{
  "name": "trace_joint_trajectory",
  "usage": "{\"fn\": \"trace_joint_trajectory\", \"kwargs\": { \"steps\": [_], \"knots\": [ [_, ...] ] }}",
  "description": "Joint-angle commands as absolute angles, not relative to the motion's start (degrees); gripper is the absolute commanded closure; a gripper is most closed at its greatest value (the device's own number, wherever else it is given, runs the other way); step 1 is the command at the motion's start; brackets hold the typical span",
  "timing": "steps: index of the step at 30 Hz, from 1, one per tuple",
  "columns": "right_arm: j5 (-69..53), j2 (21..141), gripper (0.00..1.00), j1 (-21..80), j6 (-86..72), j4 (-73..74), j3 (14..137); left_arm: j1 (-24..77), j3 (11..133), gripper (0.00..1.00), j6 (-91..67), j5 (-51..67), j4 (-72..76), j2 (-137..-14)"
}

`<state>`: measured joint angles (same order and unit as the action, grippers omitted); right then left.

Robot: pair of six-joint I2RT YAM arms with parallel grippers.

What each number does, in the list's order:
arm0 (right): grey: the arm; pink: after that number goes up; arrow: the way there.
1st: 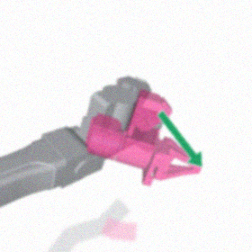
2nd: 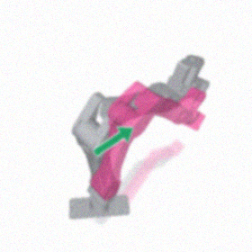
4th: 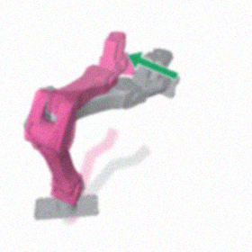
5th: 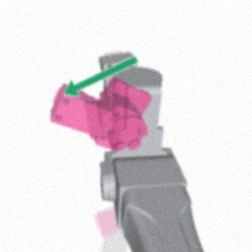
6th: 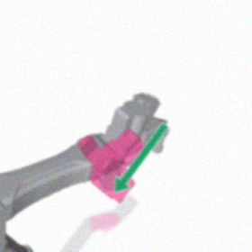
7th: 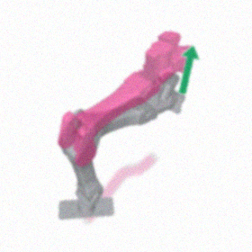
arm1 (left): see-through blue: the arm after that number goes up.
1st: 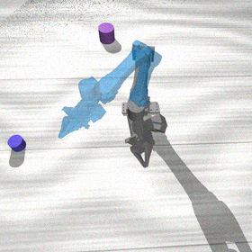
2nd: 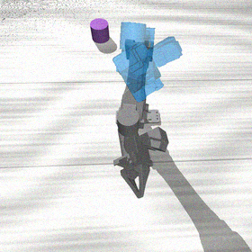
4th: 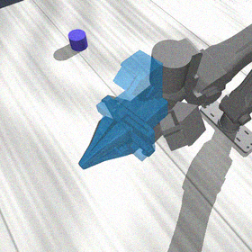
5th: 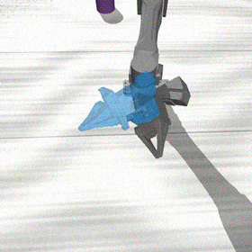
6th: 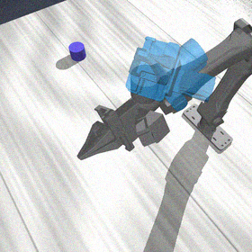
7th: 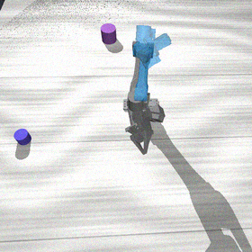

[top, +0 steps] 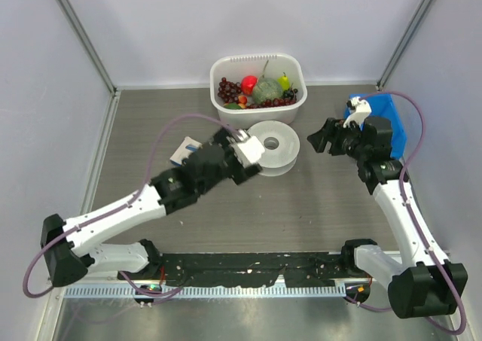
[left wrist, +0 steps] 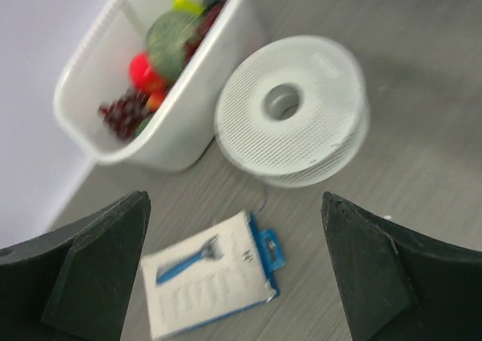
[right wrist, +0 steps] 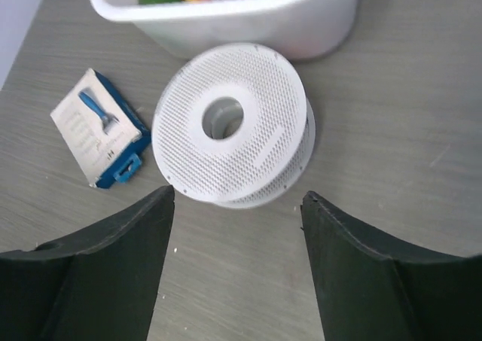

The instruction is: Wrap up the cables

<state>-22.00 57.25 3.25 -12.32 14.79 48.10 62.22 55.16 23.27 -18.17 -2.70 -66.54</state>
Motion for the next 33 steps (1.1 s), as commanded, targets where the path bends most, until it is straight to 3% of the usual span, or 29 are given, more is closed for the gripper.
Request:
{"fn": "trace_joint_trajectory", "kwargs": {
  "steps": [1, 10, 15, 22, 33],
  "knots": [
    [-22.5, 57.9, 0.25, 5.4, -9.2, 14.0, 56.0, 50.5, 65.5, 0.0, 9.9, -12.8, -29.2, -66.4],
    [-15.3, 66.4, 0.21, 13.2, -2.5, 15.9, 66.5, 6.9, 85.6, 0.0, -7.2, 20.5, -48.6, -76.1],
    [-11.4, 63.4, 0.2, 13.2, -0.3, 13.3, 58.8, -2.4, 82.1, 0.0, -6.7, 19.7, -52.2, -76.6],
    [-10.6, 56.7, 0.19, 10.0, -2.9, 12.3, 47.1, -2.7, 67.8, 0.0, -3.5, 16.9, -48.2, -70.2],
    [-10.5, 56.7, 0.19, 10.1, -3.3, 12.6, 47.3, 8.3, 69.7, 0.0, -1.1, 7.0, -47.2, -71.3]
  ]
}}
